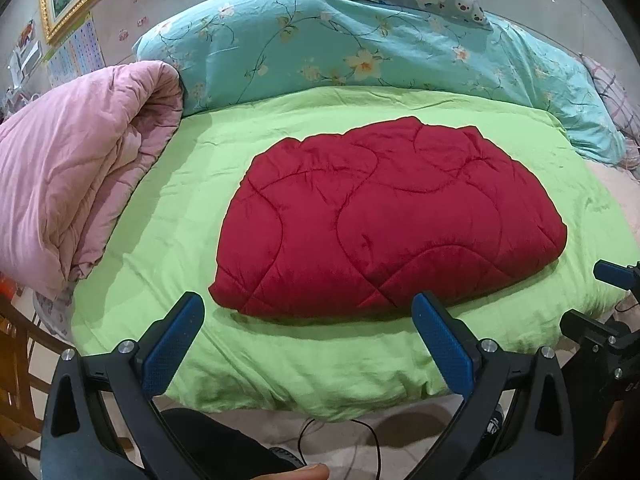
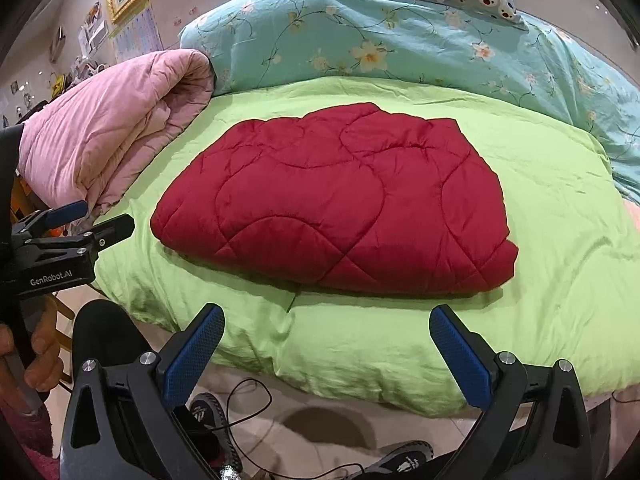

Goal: Fold large clothes

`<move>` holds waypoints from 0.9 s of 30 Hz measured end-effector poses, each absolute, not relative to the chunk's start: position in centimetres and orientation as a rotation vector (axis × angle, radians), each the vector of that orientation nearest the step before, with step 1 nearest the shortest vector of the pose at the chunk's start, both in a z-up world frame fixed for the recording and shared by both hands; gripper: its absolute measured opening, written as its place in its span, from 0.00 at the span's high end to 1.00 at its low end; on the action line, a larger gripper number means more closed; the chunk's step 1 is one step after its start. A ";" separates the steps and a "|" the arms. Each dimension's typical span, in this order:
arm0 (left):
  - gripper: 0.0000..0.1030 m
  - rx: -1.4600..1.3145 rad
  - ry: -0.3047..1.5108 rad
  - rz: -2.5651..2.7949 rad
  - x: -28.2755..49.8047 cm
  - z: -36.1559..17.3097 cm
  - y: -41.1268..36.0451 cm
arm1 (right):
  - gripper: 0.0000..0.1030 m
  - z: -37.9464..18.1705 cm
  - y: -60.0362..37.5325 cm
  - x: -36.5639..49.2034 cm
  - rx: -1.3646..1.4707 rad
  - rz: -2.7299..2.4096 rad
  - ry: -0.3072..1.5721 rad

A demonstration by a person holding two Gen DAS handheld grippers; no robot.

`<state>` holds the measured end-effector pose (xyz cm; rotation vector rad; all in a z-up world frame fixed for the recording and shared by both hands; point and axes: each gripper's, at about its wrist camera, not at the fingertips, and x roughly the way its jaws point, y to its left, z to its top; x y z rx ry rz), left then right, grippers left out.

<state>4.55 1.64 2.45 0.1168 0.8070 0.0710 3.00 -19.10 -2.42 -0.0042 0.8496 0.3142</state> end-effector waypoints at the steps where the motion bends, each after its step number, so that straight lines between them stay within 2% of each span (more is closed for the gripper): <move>1: 0.00 0.114 0.806 0.071 4.6 2.5 1.6 | 0.00 -2.3 -19.0 3.1 -0.007 0.314 0.847; 27: 0.00 0.121 0.795 0.053 5.6 3.2 0.6 | 0.00 -1.6 -19.7 4.5 -0.013 0.310 0.835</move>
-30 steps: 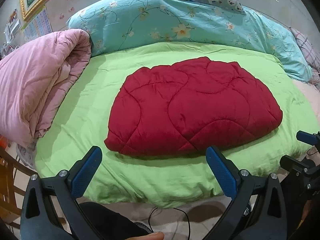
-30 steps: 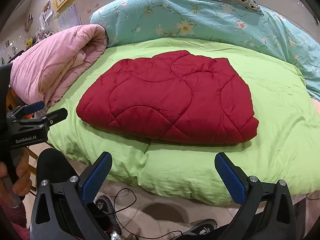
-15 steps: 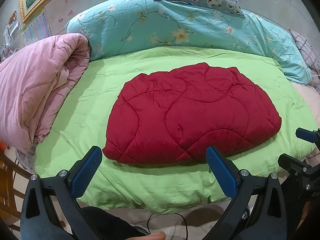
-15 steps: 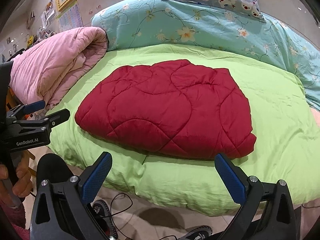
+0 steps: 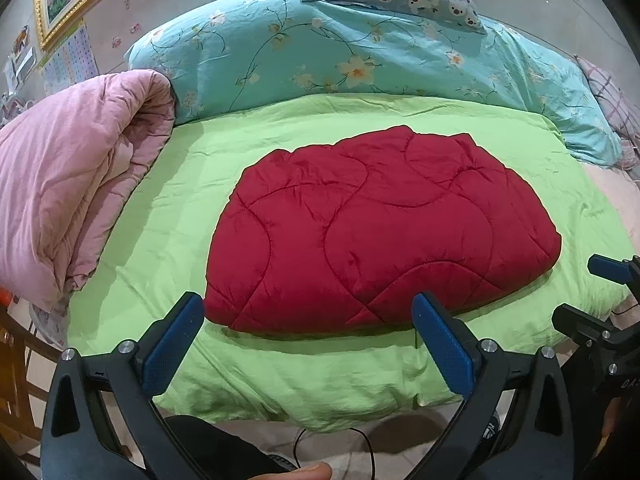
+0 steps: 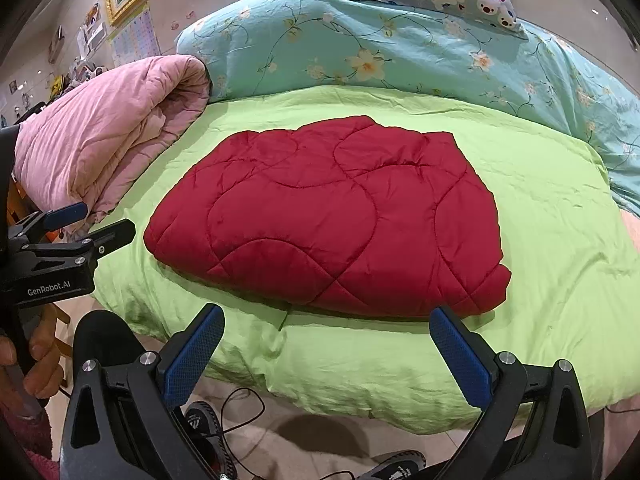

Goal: Fold large clothes

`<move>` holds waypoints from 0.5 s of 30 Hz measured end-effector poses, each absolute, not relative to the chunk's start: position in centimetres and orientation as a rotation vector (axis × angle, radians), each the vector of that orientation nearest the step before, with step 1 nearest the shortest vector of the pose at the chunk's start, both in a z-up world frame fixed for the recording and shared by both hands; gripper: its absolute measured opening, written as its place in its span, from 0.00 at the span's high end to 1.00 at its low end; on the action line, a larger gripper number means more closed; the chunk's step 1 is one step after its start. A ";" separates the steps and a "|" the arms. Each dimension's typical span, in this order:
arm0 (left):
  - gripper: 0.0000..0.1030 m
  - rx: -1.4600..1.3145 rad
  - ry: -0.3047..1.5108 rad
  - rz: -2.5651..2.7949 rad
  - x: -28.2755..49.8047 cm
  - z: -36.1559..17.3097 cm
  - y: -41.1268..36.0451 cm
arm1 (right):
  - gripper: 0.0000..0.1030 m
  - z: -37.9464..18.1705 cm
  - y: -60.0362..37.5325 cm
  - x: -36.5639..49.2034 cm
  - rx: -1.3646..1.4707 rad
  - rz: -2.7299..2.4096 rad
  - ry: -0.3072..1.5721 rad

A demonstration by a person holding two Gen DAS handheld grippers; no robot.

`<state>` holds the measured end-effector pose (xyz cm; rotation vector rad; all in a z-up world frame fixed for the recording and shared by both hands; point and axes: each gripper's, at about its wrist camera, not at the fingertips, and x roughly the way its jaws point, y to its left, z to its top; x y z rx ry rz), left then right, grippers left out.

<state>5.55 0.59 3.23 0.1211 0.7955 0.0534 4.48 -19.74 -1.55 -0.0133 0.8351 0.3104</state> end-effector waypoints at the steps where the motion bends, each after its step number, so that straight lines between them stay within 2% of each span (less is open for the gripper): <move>1: 0.00 0.120 0.794 0.053 5.6 3.3 0.6 | 0.00 -1.5 -19.8 4.5 -0.012 0.310 0.834; 15: 0.00 0.124 0.791 0.065 5.7 3.2 0.5 | 0.00 -1.2 -19.8 4.7 -0.012 0.311 0.823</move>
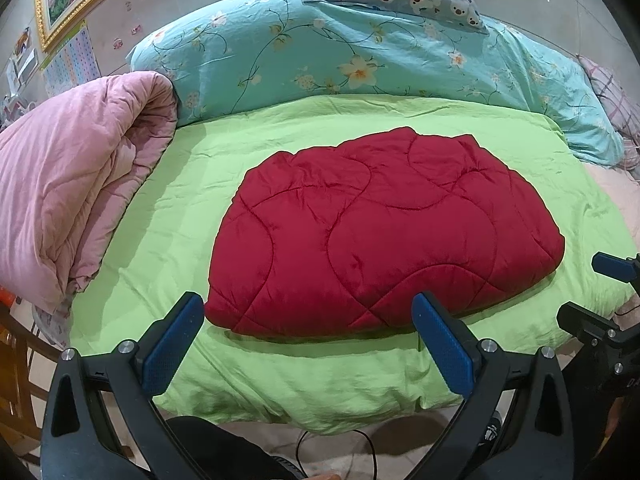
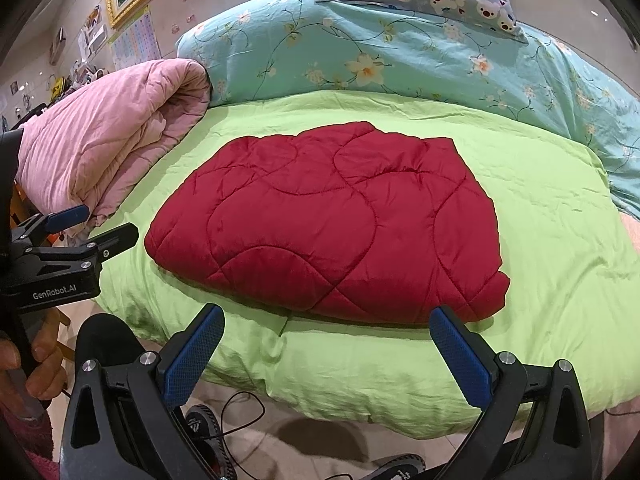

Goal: Fold large clothes

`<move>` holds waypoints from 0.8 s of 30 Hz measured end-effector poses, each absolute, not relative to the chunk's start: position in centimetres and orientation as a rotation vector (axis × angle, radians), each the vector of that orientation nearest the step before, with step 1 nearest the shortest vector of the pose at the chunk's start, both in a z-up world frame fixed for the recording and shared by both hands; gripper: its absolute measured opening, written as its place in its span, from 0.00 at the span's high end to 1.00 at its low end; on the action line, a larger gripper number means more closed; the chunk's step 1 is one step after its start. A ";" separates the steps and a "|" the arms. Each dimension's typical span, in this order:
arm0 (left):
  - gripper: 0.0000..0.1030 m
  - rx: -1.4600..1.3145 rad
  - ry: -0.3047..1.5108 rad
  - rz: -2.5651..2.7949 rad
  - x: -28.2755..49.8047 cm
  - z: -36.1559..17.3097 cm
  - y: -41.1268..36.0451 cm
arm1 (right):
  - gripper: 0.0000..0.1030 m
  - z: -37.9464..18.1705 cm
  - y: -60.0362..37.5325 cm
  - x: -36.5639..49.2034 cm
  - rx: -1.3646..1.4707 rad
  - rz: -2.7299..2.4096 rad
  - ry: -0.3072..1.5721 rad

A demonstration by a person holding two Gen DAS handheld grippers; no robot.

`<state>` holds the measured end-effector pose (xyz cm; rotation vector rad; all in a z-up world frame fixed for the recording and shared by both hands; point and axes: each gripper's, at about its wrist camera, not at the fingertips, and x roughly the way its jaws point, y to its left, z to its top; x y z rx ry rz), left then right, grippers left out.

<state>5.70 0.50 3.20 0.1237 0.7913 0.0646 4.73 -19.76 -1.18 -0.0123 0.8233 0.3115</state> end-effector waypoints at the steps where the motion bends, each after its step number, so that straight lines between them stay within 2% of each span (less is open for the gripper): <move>1: 0.00 0.124 0.792 0.064 5.8 3.2 0.5 | 0.00 -1.2 -19.7 4.8 -0.013 0.311 0.824; 24: 0.00 0.123 0.791 0.061 6.1 3.3 0.4 | 0.00 -1.2 -20.0 5.2 -0.008 0.320 0.823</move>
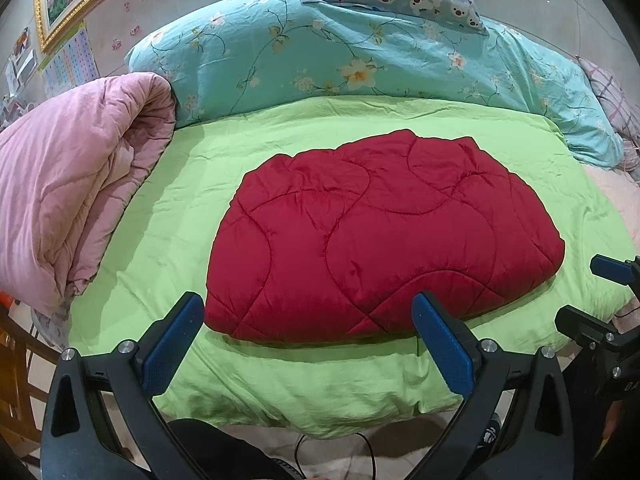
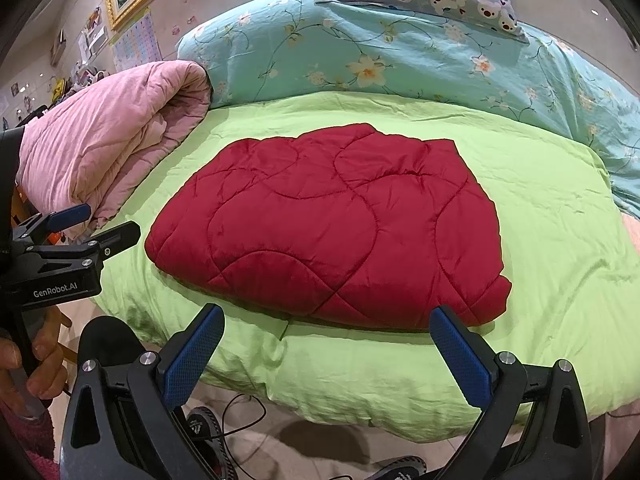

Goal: Fold large clothes

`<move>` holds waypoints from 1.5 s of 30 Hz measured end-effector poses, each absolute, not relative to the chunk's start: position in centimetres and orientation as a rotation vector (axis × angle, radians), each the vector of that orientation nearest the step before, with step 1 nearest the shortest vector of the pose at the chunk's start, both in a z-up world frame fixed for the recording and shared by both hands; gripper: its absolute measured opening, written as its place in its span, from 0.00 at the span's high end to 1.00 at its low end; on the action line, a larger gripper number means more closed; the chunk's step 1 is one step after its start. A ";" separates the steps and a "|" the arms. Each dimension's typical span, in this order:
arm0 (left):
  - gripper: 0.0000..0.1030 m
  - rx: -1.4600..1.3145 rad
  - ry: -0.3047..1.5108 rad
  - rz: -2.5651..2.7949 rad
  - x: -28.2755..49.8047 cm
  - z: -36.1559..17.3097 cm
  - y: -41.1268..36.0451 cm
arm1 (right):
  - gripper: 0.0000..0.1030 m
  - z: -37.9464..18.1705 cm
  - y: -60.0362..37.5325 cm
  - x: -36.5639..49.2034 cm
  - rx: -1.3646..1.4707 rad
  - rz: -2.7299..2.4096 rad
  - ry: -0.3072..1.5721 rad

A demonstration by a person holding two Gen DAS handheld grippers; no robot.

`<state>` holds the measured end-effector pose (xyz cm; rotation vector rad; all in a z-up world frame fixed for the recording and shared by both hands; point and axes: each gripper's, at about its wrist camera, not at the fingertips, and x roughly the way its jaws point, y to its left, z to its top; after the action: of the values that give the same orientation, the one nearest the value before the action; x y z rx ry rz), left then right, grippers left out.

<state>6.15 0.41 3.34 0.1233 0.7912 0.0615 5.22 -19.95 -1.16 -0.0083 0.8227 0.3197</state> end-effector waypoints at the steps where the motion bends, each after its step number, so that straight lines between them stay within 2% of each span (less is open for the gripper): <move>1: 0.00 0.125 0.792 0.063 6.2 3.3 0.4 | 0.00 -1.2 -19.9 5.2 -0.009 0.320 0.823; 45: 0.00 0.132 0.780 0.079 7.4 3.5 0.8 | 0.00 -0.5 -19.7 7.1 -0.010 0.334 0.803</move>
<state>7.39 0.81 3.48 0.1316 0.7798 0.0794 7.06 -19.72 -0.51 -0.0095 0.8030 0.3340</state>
